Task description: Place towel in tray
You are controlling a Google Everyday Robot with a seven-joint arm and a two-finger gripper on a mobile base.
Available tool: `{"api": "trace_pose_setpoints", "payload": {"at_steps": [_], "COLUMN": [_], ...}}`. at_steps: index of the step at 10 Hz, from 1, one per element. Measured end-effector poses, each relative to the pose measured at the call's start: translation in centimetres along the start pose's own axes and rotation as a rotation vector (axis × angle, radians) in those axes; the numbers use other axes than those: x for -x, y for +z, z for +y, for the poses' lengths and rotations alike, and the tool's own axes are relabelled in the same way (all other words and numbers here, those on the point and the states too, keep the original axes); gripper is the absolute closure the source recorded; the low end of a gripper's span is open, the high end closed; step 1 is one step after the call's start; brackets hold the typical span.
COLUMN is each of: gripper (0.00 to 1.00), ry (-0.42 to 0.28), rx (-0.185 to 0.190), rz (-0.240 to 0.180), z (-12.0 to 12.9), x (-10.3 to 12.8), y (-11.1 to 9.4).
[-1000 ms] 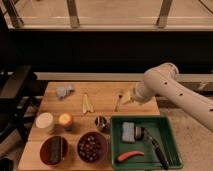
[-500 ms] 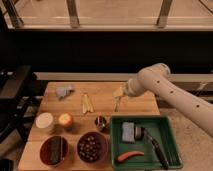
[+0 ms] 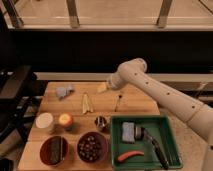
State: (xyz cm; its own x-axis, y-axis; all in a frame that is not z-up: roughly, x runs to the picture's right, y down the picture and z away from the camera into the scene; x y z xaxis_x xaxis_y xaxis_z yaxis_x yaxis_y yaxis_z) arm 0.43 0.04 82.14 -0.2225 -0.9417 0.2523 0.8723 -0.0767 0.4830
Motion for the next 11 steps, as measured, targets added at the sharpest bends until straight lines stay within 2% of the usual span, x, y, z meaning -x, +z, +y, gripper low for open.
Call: {"api": "trace_pose_setpoints", "payload": {"at_steps": [2, 4, 9, 11], "gripper": [0.38, 0.38, 0.38, 0.38], "ry": [-0.062, -0.082, -0.093, -0.144], "rx": [-0.028, -0.026, -0.018, -0.021], "rz": [-0.022, -0.041, -0.037, -0.021], "z": [-1.8, -2.4, -2.3, -3.7], "x": [-2.5, -4.6, -4.8, -5.8], "y": [3.2, 5.0, 5.2, 6.4]}}
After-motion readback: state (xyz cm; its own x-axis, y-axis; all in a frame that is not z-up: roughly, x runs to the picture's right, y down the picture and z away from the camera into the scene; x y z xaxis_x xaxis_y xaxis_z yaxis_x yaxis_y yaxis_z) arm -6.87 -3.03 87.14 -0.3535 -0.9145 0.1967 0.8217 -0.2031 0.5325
